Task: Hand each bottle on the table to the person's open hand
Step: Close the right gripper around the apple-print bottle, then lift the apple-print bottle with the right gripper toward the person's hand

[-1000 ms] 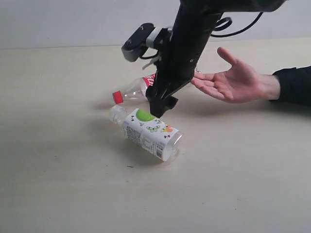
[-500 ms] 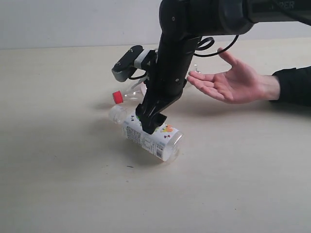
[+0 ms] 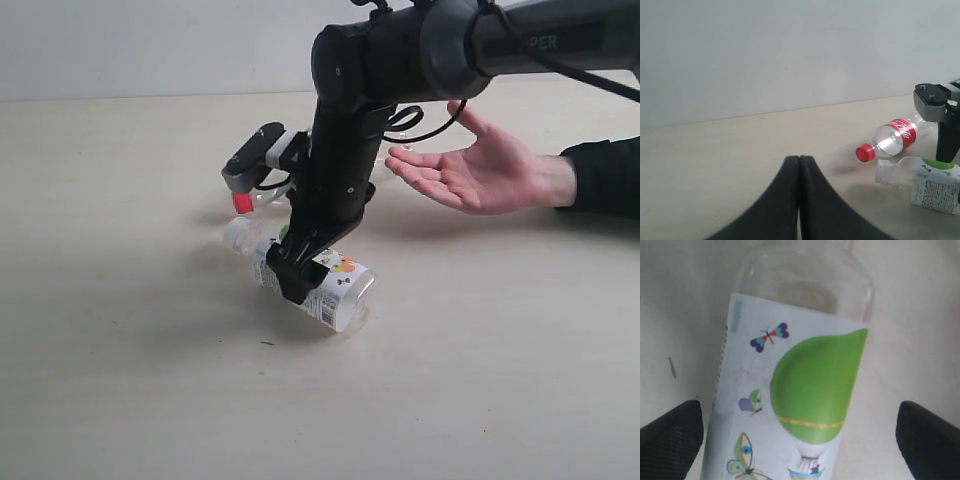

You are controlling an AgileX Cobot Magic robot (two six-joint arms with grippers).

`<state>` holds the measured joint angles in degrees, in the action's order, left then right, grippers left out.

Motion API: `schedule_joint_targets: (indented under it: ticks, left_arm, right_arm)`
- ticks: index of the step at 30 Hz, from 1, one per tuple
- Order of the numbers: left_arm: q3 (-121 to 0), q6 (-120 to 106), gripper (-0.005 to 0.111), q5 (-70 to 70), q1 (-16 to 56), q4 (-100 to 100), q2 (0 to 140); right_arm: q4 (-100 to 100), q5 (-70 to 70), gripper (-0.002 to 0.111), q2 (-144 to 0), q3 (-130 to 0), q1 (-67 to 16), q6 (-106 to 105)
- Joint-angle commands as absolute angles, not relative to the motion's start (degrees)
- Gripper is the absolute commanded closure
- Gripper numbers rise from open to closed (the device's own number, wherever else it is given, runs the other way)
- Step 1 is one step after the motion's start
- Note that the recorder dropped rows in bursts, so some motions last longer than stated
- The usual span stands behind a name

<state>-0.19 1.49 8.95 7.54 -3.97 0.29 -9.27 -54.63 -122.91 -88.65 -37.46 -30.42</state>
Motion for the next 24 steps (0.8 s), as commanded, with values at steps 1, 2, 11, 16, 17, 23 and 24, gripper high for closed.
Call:
schedule_joint_targets:
  ticks: [1,2,11,16,17,23,24]
  left_arm:
    - [0.00,1.93,0.107,8.73,7.38,-4.07,0.00]
    - [0.00,1.93,0.107,8.73,7.38,-4.07,0.00]
    - [0.00,1.93,0.107,8.73,7.38,-4.07,0.00]
    - [0.00,1.93,0.107,8.73,7.38,-4.07,0.00]
    - [0.00,1.93,0.107,8.73,7.38,-4.07,0.00]
    - [0.00,1.93,0.107,8.73,7.38,-4.07,0.00]
    - [0.00,1.93,0.107,8.73,7.38,-4.07,0.00]
  right_arm:
    - [-9.45,-54.20,0.009,-123.98,-88.92,-37.63,-30.34]
    - [-9.45,-54.08,0.009,-123.97,-88.92,-37.63,-30.34]
    - [-9.45,-53.84,0.030,-123.97,-88.92,-37.63,-30.32]
    - [-9.45,-56.22,0.071,-123.97,-88.92,-37.63,-30.32]
    - [-9.45,-56.67,0.080,-123.97,-88.92,-37.63,-30.32]
    - [-9.45,-58.80,0.108,-123.97,-88.92,-37.63,-30.32]
    - [-9.45,-59.03,0.108,-123.69,-88.92,-37.63,-29.82]
